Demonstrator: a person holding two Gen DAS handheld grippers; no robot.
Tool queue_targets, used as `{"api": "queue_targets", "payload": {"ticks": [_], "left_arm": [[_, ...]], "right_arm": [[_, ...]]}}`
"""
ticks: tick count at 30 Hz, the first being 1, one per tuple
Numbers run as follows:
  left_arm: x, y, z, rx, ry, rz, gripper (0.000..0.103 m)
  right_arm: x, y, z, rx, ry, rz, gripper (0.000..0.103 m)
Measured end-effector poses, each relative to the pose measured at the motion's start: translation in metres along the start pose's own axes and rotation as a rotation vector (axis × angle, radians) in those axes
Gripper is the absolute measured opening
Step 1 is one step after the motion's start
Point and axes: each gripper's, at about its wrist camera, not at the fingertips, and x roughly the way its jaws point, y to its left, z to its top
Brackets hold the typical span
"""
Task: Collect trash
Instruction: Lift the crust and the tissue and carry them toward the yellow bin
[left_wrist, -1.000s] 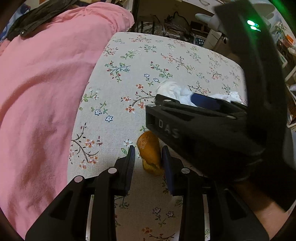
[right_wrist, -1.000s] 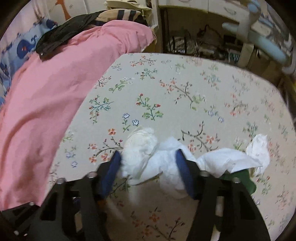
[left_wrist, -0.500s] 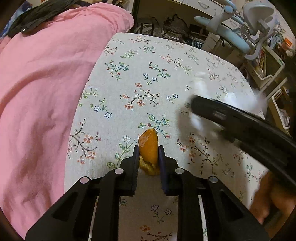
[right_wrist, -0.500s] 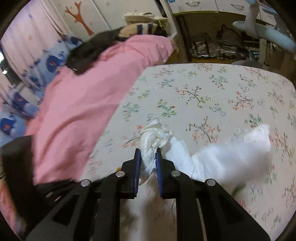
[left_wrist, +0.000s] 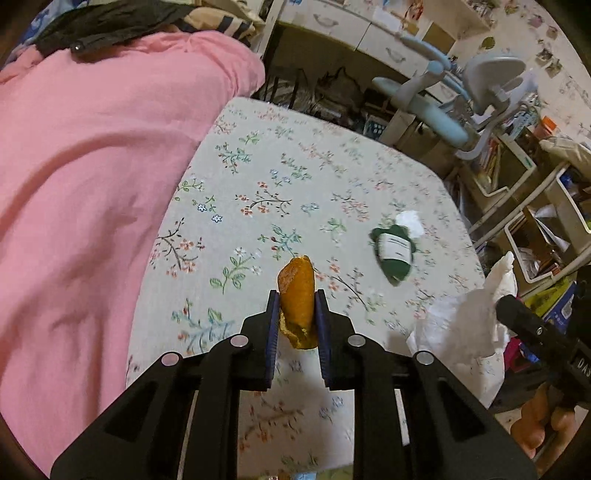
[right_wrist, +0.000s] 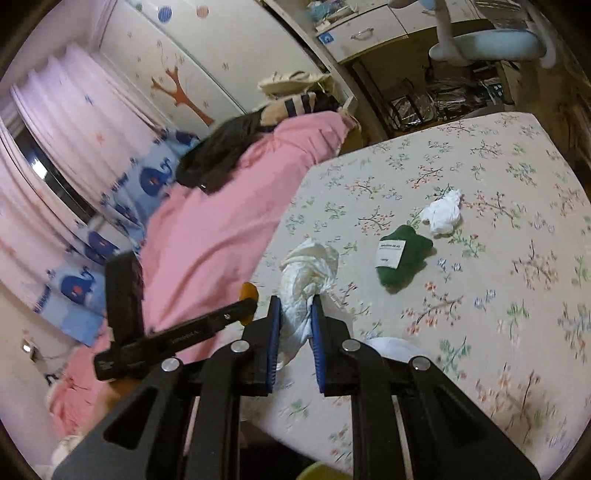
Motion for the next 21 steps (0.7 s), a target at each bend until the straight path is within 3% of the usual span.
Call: {"api": "queue_targets", "payload": {"ticks": [6, 21], "left_arm": [[-0.022, -0.017, -0.012, 0.042, -0.038, -0.041, 0.018], [-0.071, -0.039, -0.076, 0.154, -0.071, 0.004, 0.018]], "right_arm": [[-0.023, 0.003, -0.012, 0.023, -0.039, 0.070, 0.017], [-0.062, 0.004, -0.079, 0.126, -0.032, 0.235, 0.017]]}}
